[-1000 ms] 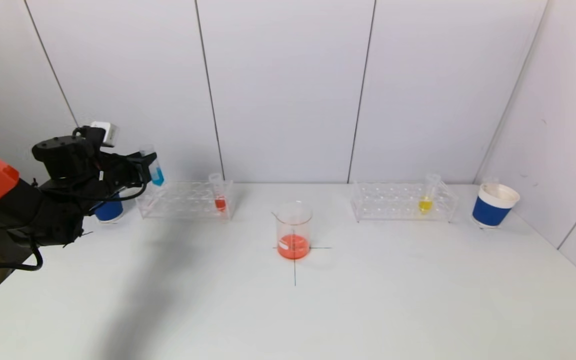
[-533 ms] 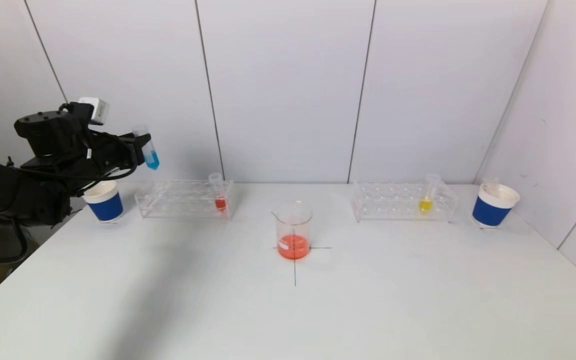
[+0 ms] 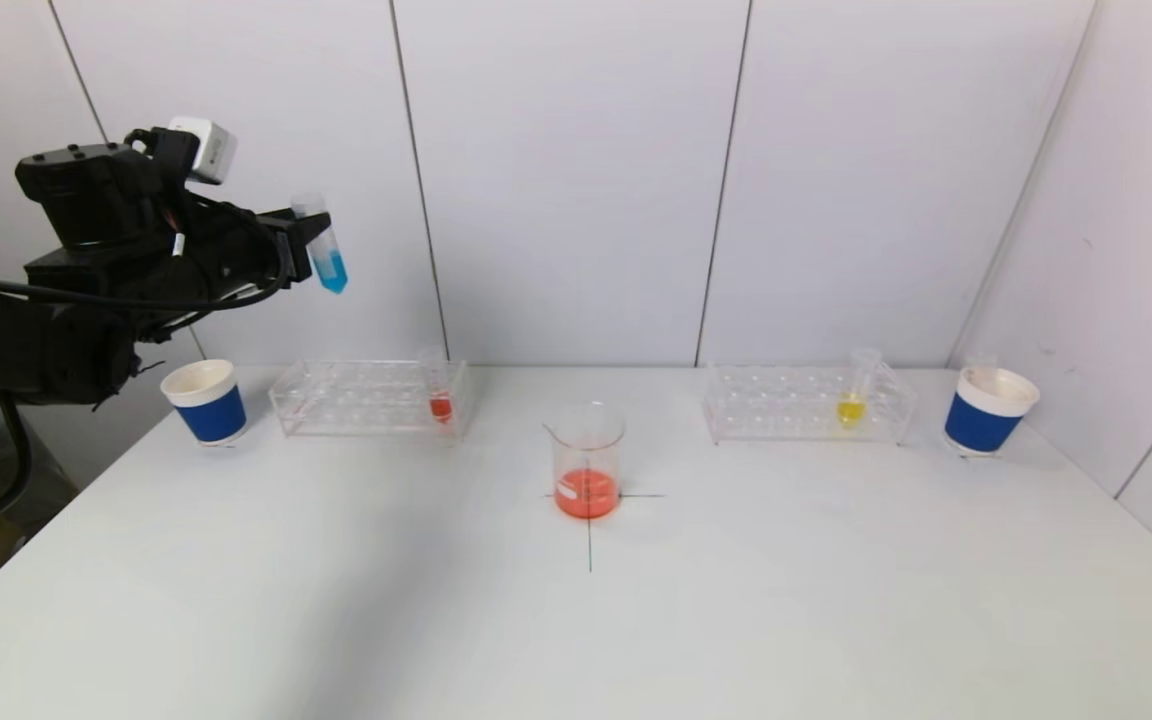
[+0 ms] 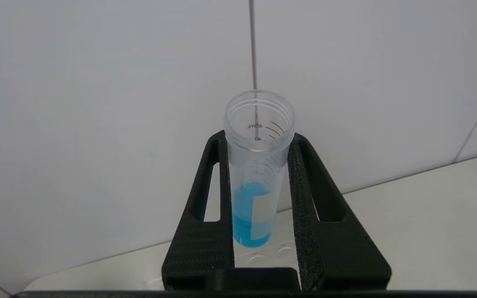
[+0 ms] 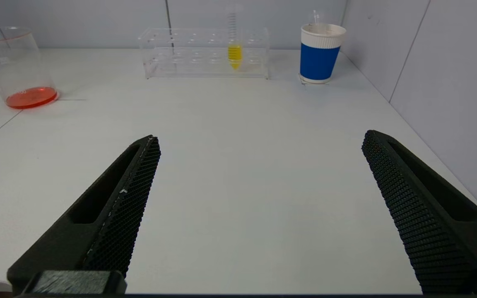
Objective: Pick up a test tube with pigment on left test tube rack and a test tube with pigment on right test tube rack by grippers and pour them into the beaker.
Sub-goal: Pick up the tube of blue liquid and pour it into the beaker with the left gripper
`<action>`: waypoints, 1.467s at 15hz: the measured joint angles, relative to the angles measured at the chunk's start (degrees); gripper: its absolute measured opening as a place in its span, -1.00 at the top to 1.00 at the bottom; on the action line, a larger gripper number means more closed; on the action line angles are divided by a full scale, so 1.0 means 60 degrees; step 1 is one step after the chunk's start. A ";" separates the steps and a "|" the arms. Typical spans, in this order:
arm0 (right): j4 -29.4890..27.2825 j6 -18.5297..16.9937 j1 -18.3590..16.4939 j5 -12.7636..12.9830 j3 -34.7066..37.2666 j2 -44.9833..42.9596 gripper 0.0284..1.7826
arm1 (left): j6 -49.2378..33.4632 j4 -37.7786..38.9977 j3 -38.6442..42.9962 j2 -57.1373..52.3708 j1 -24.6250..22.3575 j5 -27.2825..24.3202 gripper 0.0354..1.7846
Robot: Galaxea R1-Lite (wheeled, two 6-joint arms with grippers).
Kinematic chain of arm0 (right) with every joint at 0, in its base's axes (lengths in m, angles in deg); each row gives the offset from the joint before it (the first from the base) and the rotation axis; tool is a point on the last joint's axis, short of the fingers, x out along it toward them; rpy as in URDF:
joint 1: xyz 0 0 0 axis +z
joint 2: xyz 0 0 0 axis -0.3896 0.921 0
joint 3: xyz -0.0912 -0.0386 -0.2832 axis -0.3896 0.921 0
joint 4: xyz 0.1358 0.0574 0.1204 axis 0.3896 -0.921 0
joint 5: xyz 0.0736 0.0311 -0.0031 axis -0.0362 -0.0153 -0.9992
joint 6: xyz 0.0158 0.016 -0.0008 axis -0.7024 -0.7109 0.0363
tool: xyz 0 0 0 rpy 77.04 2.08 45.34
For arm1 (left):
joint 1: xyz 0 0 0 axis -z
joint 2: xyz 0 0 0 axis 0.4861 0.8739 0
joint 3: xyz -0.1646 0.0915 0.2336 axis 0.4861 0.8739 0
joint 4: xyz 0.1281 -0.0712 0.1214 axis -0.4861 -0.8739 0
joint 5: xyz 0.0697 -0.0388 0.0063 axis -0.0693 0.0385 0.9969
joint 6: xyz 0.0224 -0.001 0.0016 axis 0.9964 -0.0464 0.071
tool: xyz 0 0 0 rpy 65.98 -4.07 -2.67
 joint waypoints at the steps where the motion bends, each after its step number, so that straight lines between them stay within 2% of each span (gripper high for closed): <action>1: 0.0000 0.0004 0.0000 -0.0004 0.0000 0.0000 -0.99 | 0.0037 -0.0073 -0.0018 -0.0114 0.0150 -0.0028 0.56; 4: 0.0000 0.0004 -0.0008 -0.0004 0.0000 0.0000 -0.99 | 0.0171 -0.0118 -0.0037 -0.0419 0.0701 -0.0043 0.56; 14: 0.0000 0.0004 -0.0008 0.0000 0.0000 0.0000 -0.99 | 0.2306 -0.0201 0.0244 -0.0648 0.2595 0.0069 0.56; 22: 0.0000 0.0004 0.0000 -0.0004 0.0000 0.0000 -0.99 | 0.3436 -0.0146 0.0221 -0.0128 0.3218 -0.0028 0.56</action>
